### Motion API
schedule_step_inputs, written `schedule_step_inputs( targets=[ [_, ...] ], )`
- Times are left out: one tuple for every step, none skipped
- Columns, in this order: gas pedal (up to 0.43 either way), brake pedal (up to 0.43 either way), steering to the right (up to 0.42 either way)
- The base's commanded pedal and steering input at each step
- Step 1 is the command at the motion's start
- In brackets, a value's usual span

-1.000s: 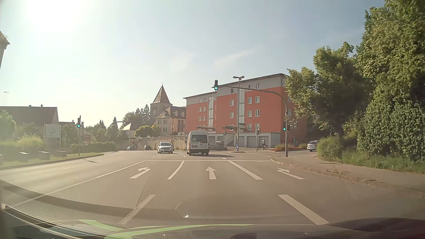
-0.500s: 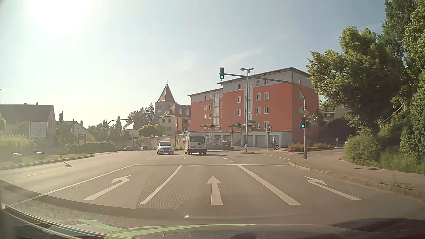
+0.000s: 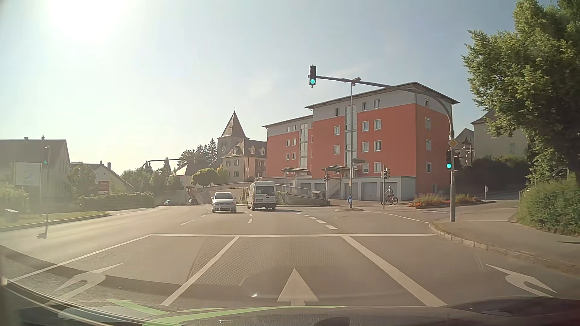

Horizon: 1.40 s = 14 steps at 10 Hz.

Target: Follow the waypoints while adhering to traffic rules and regulations

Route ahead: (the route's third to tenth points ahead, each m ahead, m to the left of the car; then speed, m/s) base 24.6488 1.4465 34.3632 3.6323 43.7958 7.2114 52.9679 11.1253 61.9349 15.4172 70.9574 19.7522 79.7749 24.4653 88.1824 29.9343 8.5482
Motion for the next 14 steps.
schedule_step_inputs(
  targets=[
    [0.13,0.0,-0.02],
    [0.13,0.0,-0.019],
    [0.13,0.0,-0.019],
    [0.13,0.0,-0.021],
    [0.13,0.0,-0.021],
    [0.13,0.0,-0.02],
    [0.13,0.0,-0.021],
    [0.13,0.0,-0.02],
    [0.13,0.0,-0.02],
    [0.138,0.0,-0.02],
    [0.138,0.0,-0.021],
    [0.138,0.0,-0.02],
    [0.138,0.0,-0.021],
    [0.138,0.0,-0.021]
  ],
)
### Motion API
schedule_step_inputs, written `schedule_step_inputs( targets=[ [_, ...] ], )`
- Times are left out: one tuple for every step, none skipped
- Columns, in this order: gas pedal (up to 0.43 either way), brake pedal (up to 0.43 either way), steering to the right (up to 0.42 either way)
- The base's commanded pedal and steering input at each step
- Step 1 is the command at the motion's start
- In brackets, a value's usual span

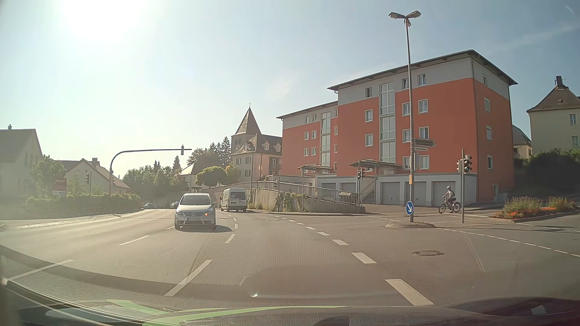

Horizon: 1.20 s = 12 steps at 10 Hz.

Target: Follow the waypoints while adhering to traffic rules and regulations

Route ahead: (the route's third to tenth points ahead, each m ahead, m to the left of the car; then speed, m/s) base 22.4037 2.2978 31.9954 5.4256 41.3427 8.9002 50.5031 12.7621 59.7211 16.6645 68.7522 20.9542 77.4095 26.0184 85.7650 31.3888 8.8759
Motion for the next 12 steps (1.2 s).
schedule_step_inputs(
  targets=[
    [0.138,0.0,-0.021],
    [0.138,0.0,-0.024],
    [0.138,0.0,-0.033],
    [0.138,0.0,-0.039],
    [0.138,0.0,-0.043],
    [0.138,0.0,-0.044],
    [0.138,0.0,-0.045],
    [0.13,0.0,-0.044],
    [0.13,0.0,-0.044],
    [0.13,0.0,-0.044],
    [0.098,0.0,-0.044],
    [0.098,0.0,-0.044]
  ],
)
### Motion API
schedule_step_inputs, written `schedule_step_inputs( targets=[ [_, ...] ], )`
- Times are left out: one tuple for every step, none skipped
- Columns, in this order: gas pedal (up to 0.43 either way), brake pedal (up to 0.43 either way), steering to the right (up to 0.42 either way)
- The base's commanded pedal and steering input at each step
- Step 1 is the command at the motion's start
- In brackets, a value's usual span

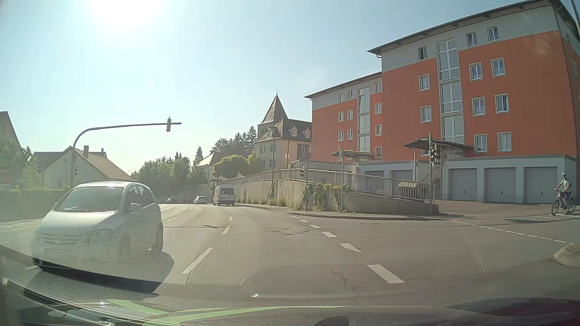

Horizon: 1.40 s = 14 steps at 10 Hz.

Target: Follow the waypoints while adhering to traffic rules and regulations

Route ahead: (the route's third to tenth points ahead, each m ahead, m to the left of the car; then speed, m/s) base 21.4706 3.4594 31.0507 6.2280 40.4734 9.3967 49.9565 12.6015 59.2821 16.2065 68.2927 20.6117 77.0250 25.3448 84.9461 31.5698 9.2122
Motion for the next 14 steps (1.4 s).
schedule_step_inputs(
  targets=[
    [0.098,0.0,-0.043],
    [0.098,0.0,-0.043],
    [0.098,0.0,-0.043],
    [0.098,0.0,-0.043],
    [0.098,0.0,-0.043],
    [0.098,0.0,-0.043],
    [0.098,0.0,-0.043],
    [0.098,0.0,-0.043],
    [0.098,0.0,-0.043],
    [0.098,0.0,-0.043],
    [0.098,0.0,-0.045],
    [0.098,0.0,-0.047],
    [0.098,0.0,-0.048],
    [0.098,0.0,-0.053]
  ],
)
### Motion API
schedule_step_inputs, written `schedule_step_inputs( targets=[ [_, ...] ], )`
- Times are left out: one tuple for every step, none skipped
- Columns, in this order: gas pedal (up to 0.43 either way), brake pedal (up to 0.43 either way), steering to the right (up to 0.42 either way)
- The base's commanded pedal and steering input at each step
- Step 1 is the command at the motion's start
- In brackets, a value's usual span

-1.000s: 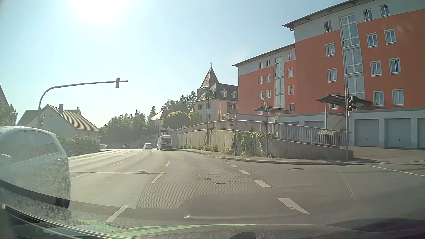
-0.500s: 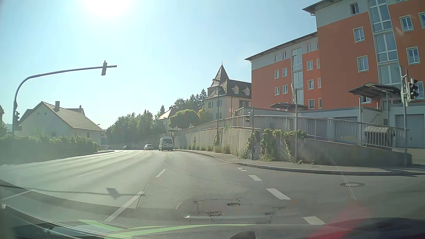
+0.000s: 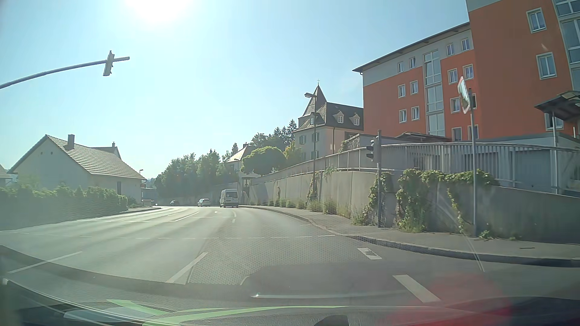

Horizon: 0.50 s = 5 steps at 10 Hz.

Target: Follow the waypoints while adhering to traffic rules and regulations

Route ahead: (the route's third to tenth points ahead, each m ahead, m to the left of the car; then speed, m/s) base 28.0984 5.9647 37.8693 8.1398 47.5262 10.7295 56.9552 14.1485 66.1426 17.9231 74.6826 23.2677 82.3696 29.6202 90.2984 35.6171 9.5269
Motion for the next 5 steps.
schedule_step_inputs(
  targets=[
    [0.11,0.0,-0.053],
    [0.11,0.0,-0.053],
    [0.13,0.0,-0.052],
    [0.15,0.0,-0.051],
    [0.15,0.0,-0.049]
  ],
)
